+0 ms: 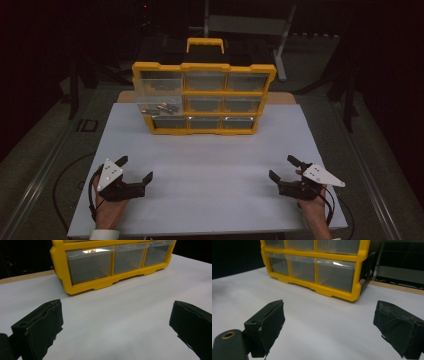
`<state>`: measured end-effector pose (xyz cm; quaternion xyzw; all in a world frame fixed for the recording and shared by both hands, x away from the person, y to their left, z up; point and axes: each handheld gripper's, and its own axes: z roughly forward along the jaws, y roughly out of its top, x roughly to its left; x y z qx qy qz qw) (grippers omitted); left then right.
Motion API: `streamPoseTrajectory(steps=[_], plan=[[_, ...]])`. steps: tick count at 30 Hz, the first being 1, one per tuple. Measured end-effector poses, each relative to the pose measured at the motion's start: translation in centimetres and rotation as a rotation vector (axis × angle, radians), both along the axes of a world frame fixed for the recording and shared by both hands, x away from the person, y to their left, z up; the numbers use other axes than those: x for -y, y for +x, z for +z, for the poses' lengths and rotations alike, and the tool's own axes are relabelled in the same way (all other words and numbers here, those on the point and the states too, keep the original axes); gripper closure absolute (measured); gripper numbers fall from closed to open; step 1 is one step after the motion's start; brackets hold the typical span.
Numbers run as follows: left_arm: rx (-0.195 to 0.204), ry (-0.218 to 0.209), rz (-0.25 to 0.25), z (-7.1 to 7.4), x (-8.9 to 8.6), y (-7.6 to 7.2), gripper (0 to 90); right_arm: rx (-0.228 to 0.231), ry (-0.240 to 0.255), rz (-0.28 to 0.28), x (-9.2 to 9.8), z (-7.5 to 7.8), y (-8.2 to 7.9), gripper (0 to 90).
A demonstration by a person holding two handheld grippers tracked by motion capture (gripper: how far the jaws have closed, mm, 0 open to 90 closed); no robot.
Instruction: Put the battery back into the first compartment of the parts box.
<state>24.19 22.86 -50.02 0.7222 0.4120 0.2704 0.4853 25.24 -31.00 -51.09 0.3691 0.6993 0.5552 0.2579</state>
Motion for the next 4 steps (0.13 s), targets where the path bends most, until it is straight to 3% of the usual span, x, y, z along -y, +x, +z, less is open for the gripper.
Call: streamPoseTrajectory(steps=[4], plan=[[0.004, 0.004, 0.004, 0.02, 0.07, -0.07, 0.0, -0.009, -0.016, 0.013, -0.4, -0.15, 0.07, 9.3]])
